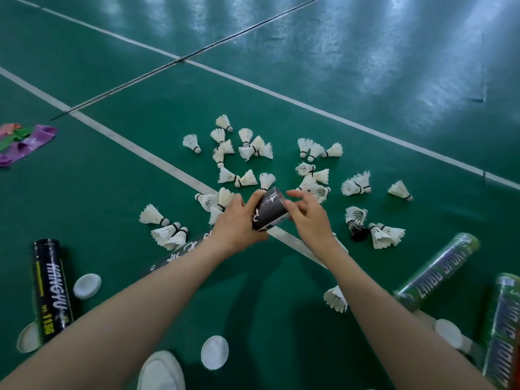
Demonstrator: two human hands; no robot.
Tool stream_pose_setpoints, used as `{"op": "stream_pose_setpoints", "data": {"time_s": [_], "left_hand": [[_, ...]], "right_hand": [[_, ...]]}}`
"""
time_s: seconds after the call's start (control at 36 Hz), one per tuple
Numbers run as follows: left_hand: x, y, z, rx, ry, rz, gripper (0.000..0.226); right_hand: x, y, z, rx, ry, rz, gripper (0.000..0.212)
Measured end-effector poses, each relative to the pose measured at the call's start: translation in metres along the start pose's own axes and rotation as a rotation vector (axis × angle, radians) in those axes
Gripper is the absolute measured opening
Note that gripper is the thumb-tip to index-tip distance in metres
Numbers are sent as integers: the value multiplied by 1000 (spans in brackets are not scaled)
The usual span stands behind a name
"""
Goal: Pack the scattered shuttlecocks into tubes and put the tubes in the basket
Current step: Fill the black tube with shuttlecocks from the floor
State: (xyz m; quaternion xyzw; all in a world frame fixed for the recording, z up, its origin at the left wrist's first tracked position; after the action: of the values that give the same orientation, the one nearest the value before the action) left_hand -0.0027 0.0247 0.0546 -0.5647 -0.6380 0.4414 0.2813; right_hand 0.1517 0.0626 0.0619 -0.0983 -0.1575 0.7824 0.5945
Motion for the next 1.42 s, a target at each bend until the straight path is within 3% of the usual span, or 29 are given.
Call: {"op": "stream_pose_setpoints", "data": {"time_s": [0.14,0.33,0.56,0.75,0.94,1.06,1.14,1.28,1.42], "left_hand": [[45,35,53,123,-134,73,90],[90,78,104,191,-248,193,94],[136,100,130,179,-288,217,93],[154,107,134,163,-260,272,96],[167,108,139,159,-263,283,100],[166,108,139,155,-253,275,99],[162,108,137,179,-244,280,97],[156,101,130,221,-231,258,96],[139,93,111,237,-212,240,95]], "right_hand": [[46,40,-63,51,145,80,18],[116,74,-141,-239,309,191,42],[199,111,-172,-508,220,301,56],[251,136,-179,-544,168,274,67],[271,140,-197,-622,230,360,59],[259,128,-201,-757,248,317,53],[243,124,-200,-814,160,279,41],[212,105,-191,-646,134,104,21],[175,76,-159,-362,77,-108,22]]}}
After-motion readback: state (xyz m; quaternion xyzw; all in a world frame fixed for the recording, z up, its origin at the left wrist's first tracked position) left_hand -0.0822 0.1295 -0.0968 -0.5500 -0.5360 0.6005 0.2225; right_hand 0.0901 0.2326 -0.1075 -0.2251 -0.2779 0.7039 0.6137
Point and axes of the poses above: each hand's wrist, its own x-axis towards the middle knuckle, its own y-axis out of the palm, z = x × y, the point moved 6 cm from there along x, towards the middle knuckle, and after that the axes turned 8 degrees about -y, right-handed, at the moved point
